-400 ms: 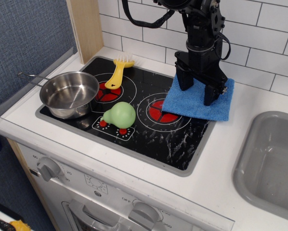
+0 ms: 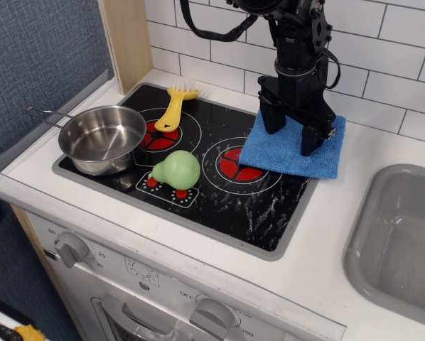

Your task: Move the pot to the towel

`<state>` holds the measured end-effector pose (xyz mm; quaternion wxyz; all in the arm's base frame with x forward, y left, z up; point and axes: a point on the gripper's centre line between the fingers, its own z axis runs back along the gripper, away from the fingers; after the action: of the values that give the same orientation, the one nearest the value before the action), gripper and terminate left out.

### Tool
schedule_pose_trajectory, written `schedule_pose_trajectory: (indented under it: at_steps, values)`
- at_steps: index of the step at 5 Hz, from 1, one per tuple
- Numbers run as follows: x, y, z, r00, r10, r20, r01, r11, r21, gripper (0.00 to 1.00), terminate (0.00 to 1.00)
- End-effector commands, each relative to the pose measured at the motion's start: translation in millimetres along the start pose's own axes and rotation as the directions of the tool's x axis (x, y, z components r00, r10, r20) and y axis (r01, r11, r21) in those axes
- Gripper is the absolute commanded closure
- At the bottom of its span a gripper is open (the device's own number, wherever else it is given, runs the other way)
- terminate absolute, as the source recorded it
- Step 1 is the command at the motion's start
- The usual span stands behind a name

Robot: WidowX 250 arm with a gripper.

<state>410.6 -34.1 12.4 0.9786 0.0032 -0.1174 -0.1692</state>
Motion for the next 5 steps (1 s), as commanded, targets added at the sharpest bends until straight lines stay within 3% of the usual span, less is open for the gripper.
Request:
schedule_pose_trajectory:
  at_steps: [1,2,3,4,5]
  values:
    - [1,15,62,0.994,0.030,0.106,-0.033,0.999,0.033,0.00,0.00]
    - [2,23,112,0.981,0.070,0.180,-0.077,0.996,0.035,0.00,0.00]
    - [7,18,149,0.986,0.075,0.149,-0.086,0.994,0.068,0.00,0.00]
    - [-28,46,143,0.981,0.182,0.061,-0.186,0.980,0.070,0.00,0.00]
    - [-84,77,107,0.948,0.311,-0.071,-0.303,0.947,0.104,0.00,0.00]
